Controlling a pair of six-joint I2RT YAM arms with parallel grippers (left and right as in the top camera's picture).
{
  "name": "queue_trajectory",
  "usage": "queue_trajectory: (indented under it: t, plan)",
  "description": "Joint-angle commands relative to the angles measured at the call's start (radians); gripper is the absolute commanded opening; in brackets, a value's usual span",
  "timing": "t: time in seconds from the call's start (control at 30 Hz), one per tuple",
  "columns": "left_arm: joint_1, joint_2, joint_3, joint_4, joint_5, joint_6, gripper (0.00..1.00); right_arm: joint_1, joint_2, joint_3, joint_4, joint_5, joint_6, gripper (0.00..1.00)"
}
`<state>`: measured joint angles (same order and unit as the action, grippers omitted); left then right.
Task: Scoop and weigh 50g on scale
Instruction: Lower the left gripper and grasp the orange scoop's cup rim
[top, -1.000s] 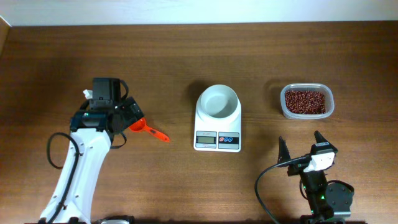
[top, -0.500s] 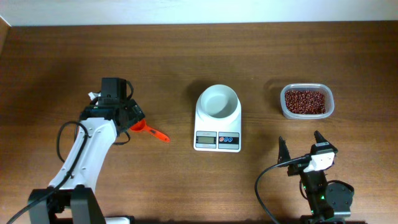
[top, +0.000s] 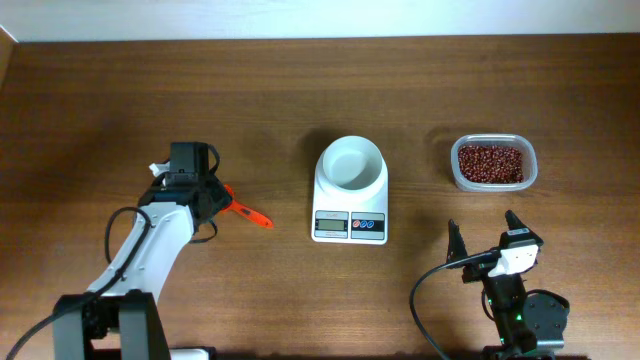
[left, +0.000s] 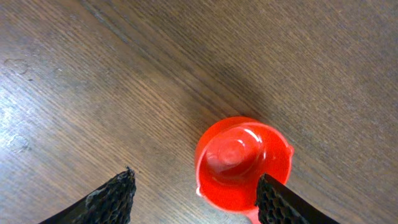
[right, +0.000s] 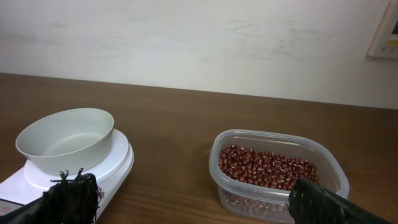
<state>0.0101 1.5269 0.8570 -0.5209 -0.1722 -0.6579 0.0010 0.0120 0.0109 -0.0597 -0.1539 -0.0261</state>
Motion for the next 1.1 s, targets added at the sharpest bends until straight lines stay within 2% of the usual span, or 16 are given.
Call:
queue_trajectory:
  t: [0.0,0.07,0.17,0.2,0.27,0.63,0.73,0.87,1.07]
  plan:
    - [0.006,0.060,-0.011,0.024,0.019,-0.012,0.61,0.005,-0.005,-0.005,-0.007,0.008,0.004,0.99]
    - [0.006,0.105,-0.011,0.048,0.023,-0.012,0.56,0.005,-0.005,-0.005,-0.008,0.009,0.004,0.99]
    - [0.006,0.141,-0.011,0.083,0.027,-0.012,0.19,0.005,-0.005,-0.005,-0.007,0.008,0.004,0.99]
    - [0.006,0.141,-0.011,0.097,0.026,-0.012,0.10,0.005,-0.005,-0.005,-0.007,0.008,0.004,0.99]
    - [0.006,0.141,-0.011,0.109,0.027,-0.012,0.00,0.005,-0.005,-0.005,-0.008,0.008,0.004,0.99]
    - [0.006,0.131,-0.011,0.081,0.027,-0.011,0.00,0.005,-0.005,-0.005,-0.007,0.008,0.004,0.99]
    - [0.006,0.026,-0.011,0.030,0.027,-0.011,0.00,0.005,-0.005,-0.005,-0.007,0.008,0.004,0.99]
    - [0.006,-0.199,-0.011,-0.059,0.077,-0.011,0.00,0.005,-0.005,-0.005,-0.007,0.008,0.004,0.99]
    - [0.006,-0.340,-0.011,-0.155,0.185,-0.011,0.00,0.005,-0.005,-0.005,-0.007,0.008,0.004,0.99]
